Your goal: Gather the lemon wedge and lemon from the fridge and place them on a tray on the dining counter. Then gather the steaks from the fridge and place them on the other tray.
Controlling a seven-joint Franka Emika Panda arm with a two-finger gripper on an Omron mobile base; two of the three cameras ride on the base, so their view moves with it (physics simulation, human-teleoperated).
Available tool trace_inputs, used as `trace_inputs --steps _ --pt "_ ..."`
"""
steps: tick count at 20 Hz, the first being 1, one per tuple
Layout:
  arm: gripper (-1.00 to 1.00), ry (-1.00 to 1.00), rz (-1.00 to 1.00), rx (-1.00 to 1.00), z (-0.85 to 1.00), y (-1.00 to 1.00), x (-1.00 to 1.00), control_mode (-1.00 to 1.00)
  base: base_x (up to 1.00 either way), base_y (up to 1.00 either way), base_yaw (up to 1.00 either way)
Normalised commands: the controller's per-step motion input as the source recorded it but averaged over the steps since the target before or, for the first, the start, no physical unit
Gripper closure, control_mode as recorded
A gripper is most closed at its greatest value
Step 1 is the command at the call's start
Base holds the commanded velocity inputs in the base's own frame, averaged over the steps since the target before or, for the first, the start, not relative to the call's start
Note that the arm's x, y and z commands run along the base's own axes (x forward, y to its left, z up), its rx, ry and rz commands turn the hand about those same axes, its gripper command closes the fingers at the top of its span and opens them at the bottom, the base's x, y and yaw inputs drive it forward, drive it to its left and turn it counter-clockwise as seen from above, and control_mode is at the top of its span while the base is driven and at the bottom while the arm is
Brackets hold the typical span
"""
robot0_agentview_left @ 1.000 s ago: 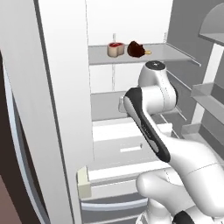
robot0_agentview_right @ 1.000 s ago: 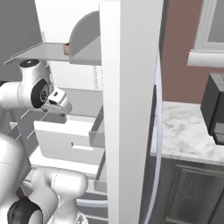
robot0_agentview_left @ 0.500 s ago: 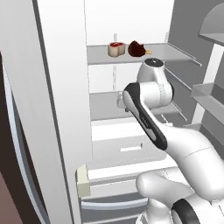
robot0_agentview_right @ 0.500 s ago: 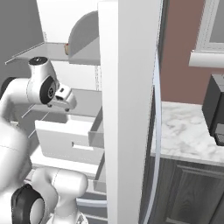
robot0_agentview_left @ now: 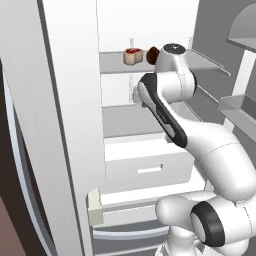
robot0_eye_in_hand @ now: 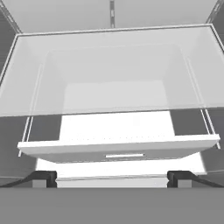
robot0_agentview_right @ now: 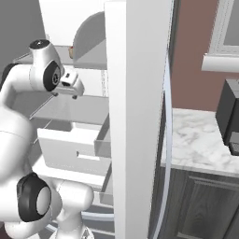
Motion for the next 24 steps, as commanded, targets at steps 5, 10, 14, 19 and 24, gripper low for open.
trace_inputs --steps 5,10,14,19,24 --pt "-1.00 -0.16 -0.02 -0.14 0.74 0.00 0.05 -1.00 0.00 0.00 0.00" --pt "-1.00 -0.07 -0.05 -0.11 0.51 -0.11 0.08 -1.00 0.00 0.00 0.00" --pt "-1.00 -0.12 0.00 -0.02 0.15 -0.57 0.00 -1.00 0.00 0.00 0.00" --pt "-1.00 -0.15 0.00 -0.02 0.25 -0.48 0.00 -1.00 0.00 0.00 0.00" --pt "-1.00 -0.03 0.00 -0.01 0.22 -0.11 0.30 -1.00 0.00 0.00 0.00"
